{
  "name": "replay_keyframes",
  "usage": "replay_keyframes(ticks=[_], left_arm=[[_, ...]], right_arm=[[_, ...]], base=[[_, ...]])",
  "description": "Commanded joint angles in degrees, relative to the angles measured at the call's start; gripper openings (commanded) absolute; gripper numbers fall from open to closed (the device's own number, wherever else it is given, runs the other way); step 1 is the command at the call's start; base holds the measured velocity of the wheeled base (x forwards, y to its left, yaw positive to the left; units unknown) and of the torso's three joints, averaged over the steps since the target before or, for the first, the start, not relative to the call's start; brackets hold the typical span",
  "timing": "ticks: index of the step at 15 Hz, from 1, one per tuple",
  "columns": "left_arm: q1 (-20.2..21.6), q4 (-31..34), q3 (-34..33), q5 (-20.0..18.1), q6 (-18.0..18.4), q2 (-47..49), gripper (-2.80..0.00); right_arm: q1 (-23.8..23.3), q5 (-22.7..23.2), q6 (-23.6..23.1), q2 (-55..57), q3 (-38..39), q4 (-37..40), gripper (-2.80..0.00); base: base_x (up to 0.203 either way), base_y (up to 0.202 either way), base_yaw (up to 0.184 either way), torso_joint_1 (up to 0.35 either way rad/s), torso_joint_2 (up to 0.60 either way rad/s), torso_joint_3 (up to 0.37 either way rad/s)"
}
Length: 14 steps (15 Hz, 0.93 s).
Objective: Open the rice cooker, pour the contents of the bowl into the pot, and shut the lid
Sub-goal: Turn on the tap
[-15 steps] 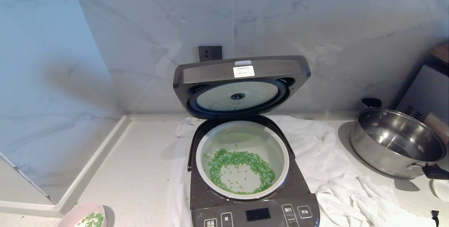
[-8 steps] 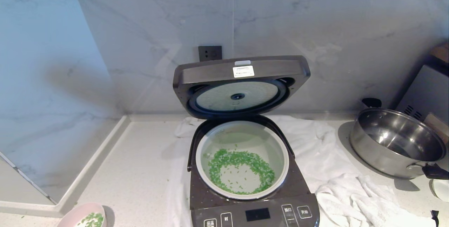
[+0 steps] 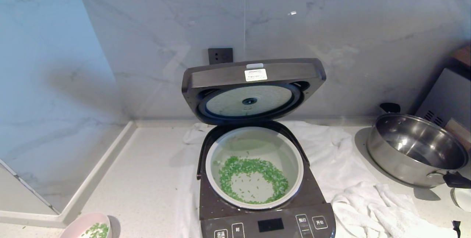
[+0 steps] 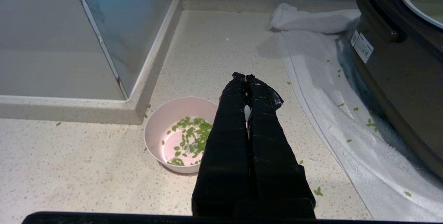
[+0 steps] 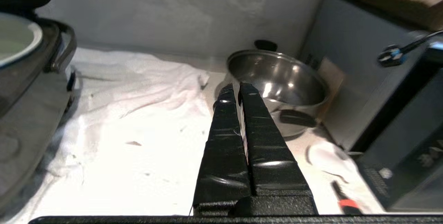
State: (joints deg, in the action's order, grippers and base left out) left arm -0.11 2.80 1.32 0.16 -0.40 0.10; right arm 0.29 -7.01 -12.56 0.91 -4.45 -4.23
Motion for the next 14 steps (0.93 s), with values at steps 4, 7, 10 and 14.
replay_keyframes(ticks=[4,7,10,14], left_arm=[[-0.1,0.0,0.0,0.0,0.0,0.0,-2.8],[-0.1,0.1,0.0,0.0,0.1,0.0,-2.8],[-0.1,0.1,0.1,0.0,0.1,0.1,-2.8],[-0.1,0.1,0.1,0.0,0.2,0.0,-2.8]], right_arm=[[0.0,8.4,3.2,-0.9,4.4,2.1,-2.8],[0.0,9.5,4.5,-0.8,4.4,4.8,-2.8],[0.0,8.0,8.0,-0.8,4.4,4.6,-2.8],[-0.2,7.7,8.0,-0.9,4.5,4.8,-2.8]], base=[[0.0,0.0,0.0,0.0,0.0,0.0],[0.0,0.0,0.0,0.0,0.0,0.0],[0.0,0.0,0.0,0.0,0.0,0.0],[0.0,0.0,0.0,0.0,0.0,0.0]])
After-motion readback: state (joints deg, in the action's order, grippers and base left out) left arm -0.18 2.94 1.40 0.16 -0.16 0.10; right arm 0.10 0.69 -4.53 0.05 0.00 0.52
